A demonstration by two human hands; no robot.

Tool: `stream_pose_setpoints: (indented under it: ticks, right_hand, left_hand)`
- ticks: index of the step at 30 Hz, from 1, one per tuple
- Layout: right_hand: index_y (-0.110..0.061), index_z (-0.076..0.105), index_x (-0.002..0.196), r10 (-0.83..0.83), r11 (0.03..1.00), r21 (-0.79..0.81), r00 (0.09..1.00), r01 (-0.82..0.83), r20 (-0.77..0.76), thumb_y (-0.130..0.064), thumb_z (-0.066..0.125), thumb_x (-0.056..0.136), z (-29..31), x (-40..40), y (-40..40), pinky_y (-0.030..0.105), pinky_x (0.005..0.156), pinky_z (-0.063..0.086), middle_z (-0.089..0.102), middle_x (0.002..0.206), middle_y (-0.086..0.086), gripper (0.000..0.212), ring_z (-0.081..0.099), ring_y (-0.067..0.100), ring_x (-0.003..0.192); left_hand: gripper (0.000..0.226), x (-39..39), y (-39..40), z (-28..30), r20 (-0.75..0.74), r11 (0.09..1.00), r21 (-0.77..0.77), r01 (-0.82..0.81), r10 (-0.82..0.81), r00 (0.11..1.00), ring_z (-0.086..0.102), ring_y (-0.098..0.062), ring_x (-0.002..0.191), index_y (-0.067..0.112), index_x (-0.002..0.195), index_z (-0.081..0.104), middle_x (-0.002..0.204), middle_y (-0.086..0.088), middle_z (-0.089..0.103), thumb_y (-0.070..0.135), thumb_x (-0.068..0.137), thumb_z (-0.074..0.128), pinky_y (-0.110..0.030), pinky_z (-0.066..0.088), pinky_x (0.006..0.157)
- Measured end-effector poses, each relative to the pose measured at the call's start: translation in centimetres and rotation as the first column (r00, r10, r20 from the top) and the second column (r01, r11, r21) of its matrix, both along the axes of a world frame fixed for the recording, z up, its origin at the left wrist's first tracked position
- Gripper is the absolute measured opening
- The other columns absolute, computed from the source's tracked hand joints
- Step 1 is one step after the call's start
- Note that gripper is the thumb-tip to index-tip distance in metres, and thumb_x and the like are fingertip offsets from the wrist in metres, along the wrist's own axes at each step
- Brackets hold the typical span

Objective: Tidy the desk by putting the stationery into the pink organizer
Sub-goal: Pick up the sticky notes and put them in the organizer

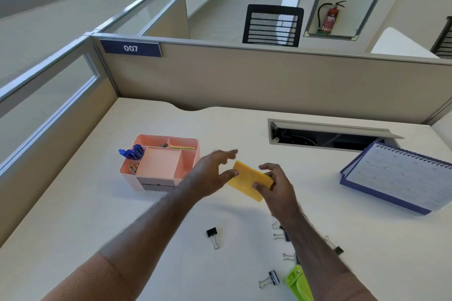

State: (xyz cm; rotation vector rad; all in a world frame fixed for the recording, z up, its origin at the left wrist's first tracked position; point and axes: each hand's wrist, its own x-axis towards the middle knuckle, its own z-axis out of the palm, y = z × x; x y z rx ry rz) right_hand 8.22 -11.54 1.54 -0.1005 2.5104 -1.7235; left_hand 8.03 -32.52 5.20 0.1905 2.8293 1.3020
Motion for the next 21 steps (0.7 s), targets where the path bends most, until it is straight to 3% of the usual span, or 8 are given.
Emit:
stream_pose_setpoints:
  ticks: [4, 7, 11, 14, 17, 21]
  right_hand:
    - [-0.044, 0.057, 0.108, 0.051, 0.990, -0.134, 0.998, -0.046, 0.036, -0.017, 0.075, 0.072, 1.4, 0.9, -0.5, 0.031, 0.065, 0.052, 0.059, 0.080, -0.006, 0.048, 0.060, 0.014, 0.073]
    - [-0.034, 0.061, 0.100, 0.054, 0.984, -0.171, 0.998, -0.047, 0.040, -0.012, 0.078, 0.073, 2.1, 1.3, -0.8, 0.028, 0.063, 0.051, 0.062, 0.083, -0.004, 0.039, 0.058, 0.010, 0.071]
    - [-0.025, 0.061, 0.092, -0.029, 0.971, -0.237, 0.999, 0.038, 0.040, -0.008, 0.078, 0.076, 2.6, 1.8, -1.0, 0.033, 0.066, 0.050, 0.066, 0.083, 0.001, 0.028, 0.059, 0.013, 0.072]
    - [-0.029, 0.062, 0.095, -0.049, 0.973, -0.225, 0.998, 0.056, 0.038, -0.013, 0.077, 0.079, 2.7, 2.0, -1.1, 0.039, 0.069, 0.053, 0.068, 0.088, 0.000, 0.027, 0.061, 0.016, 0.075]
    - [-0.030, 0.062, 0.105, -0.089, 0.983, -0.156, 0.996, 0.092, 0.028, -0.021, 0.072, 0.084, 2.6, 2.1, -0.3, 0.033, 0.066, 0.054, 0.068, 0.100, -0.009, 0.024, 0.065, 0.011, 0.080]
    - [-0.028, 0.063, 0.103, -0.161, 0.975, -0.140, 0.984, 0.170, 0.072, -0.015, 0.065, 0.089, 2.1, 2.6, 3.0, 0.037, 0.067, 0.054, 0.069, 0.102, -0.001, 0.019, 0.068, 0.020, 0.084]
  left_hand:
    - [0.027, 0.5, 0.5, 1.2, 0.089, 0.998, 0.064, -0.010, 0.004, 0.996, 0.062, -0.003, 0.089, 0.027, 0.116, 0.069, 0.101, 0.015, 0.064, 0.022, 0.089, 0.069, -0.012, 0.050, 0.072]
    - [0.015, 0.8, 0.3, 2.0, 0.095, 0.994, 0.105, -0.024, 0.014, 0.995, 0.063, -0.010, 0.084, 0.029, 0.102, 0.072, 0.096, 0.009, 0.066, 0.020, 0.089, 0.069, -0.020, 0.053, 0.069]
    - [0.019, 1.4, -0.5, 2.5, 0.255, 0.957, 0.277, -0.081, 0.008, 0.967, 0.065, -0.015, 0.086, 0.021, 0.103, 0.068, 0.094, 0.000, 0.068, 0.013, 0.086, 0.072, -0.029, 0.055, 0.077]
    - [0.007, 1.7, -1.3, 2.8, 0.291, 0.966, 0.238, -0.102, 0.029, 0.956, 0.061, -0.013, 0.077, 0.014, 0.092, 0.071, 0.084, -0.001, 0.068, 0.011, 0.085, 0.073, -0.026, 0.054, 0.073]
    - [0.006, 0.8, -3.3, 4.1, 0.139, 0.980, 0.087, -0.181, 0.168, 0.976, 0.056, -0.007, 0.065, 0.014, 0.089, 0.073, 0.075, 0.006, 0.065, 0.012, 0.083, 0.075, -0.009, 0.043, 0.060]
    - [0.015, -1.5, -8.2, 6.1, -0.135, 0.930, -0.117, -0.349, 0.333, 0.933, 0.060, -0.015, 0.070, 0.011, 0.096, 0.078, 0.084, -0.002, 0.070, 0.015, 0.081, 0.077, -0.019, 0.045, 0.064]
